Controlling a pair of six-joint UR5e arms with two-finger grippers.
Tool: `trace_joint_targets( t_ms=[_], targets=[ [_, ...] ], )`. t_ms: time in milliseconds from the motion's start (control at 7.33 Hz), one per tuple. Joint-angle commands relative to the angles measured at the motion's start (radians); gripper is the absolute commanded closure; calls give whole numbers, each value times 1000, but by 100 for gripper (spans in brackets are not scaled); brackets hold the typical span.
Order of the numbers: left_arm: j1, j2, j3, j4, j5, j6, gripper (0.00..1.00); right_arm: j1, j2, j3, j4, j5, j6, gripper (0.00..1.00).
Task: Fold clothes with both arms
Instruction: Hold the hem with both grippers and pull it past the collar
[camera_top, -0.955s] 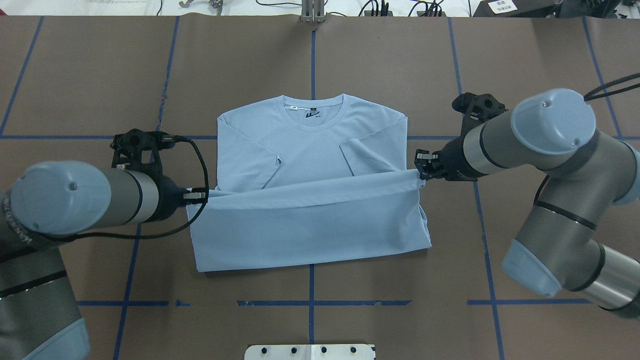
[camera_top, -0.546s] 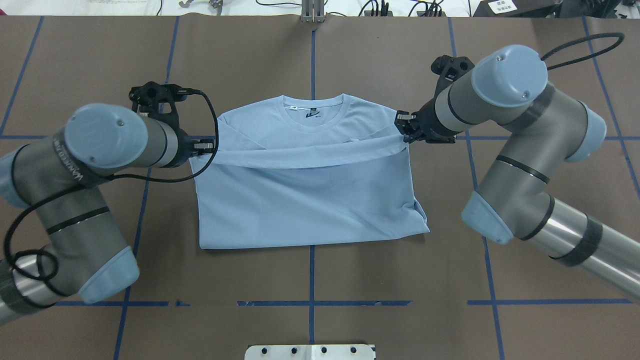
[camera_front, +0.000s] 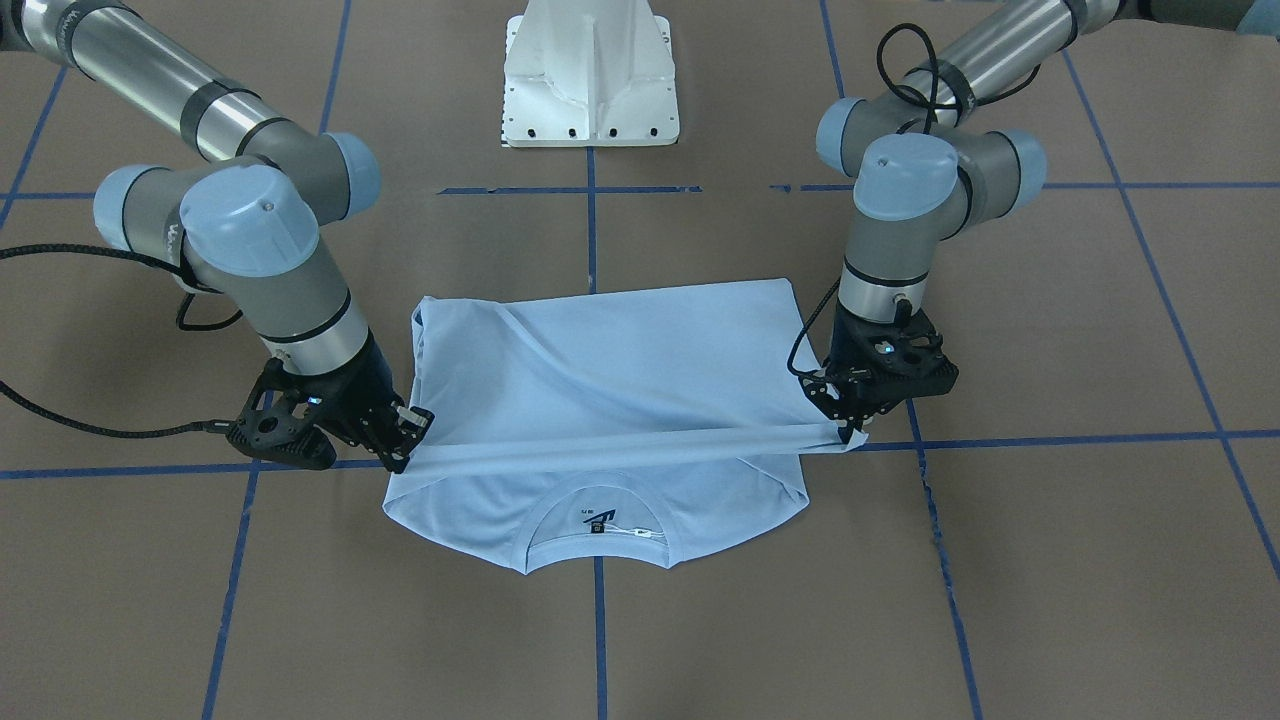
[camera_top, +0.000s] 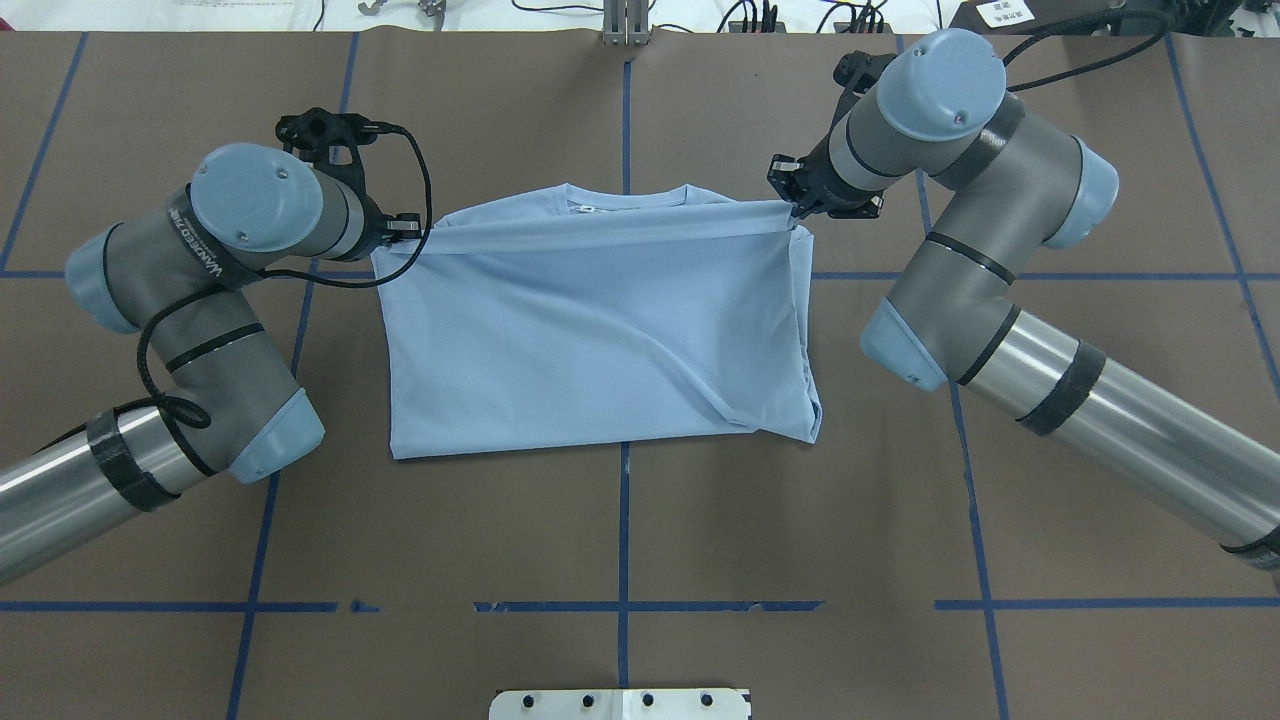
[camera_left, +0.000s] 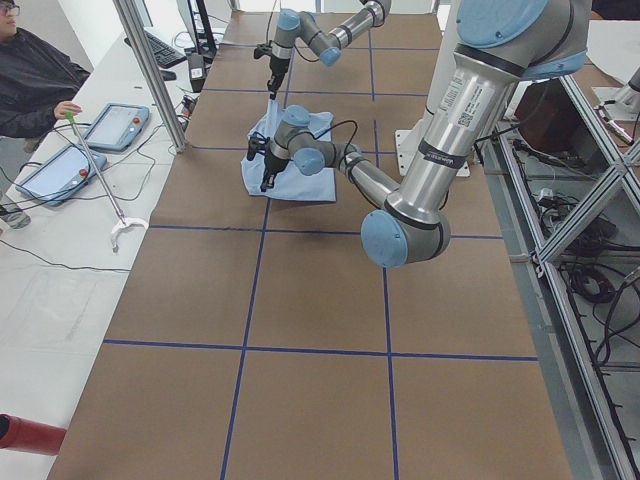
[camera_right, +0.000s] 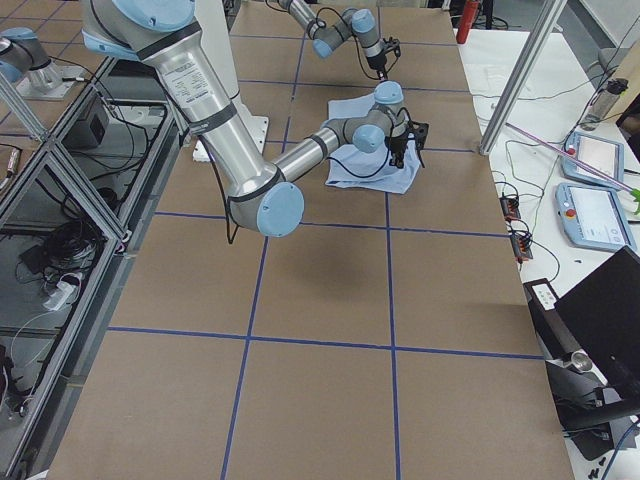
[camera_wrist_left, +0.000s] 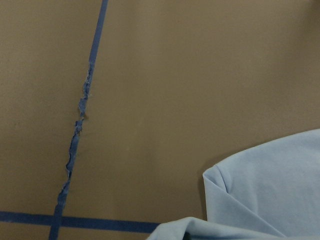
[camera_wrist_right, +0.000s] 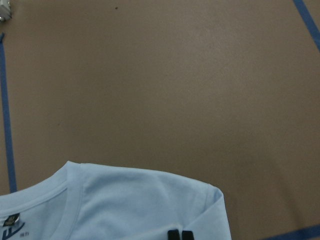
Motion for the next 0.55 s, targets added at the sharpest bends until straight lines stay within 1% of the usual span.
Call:
trace_joint_targets(
  t_ms=[0,273,409],
  targets=[
    [1,-73,116,-38,3,-5,100,10,33,-122,119,-3,1,100],
    [1,-120,156,-38,3,-5,100,12,46,-121,119,-3,8,100],
    [1,-120,159,-39,3,-5,100,33,63,-121,116,-1,11,100]
  ],
)
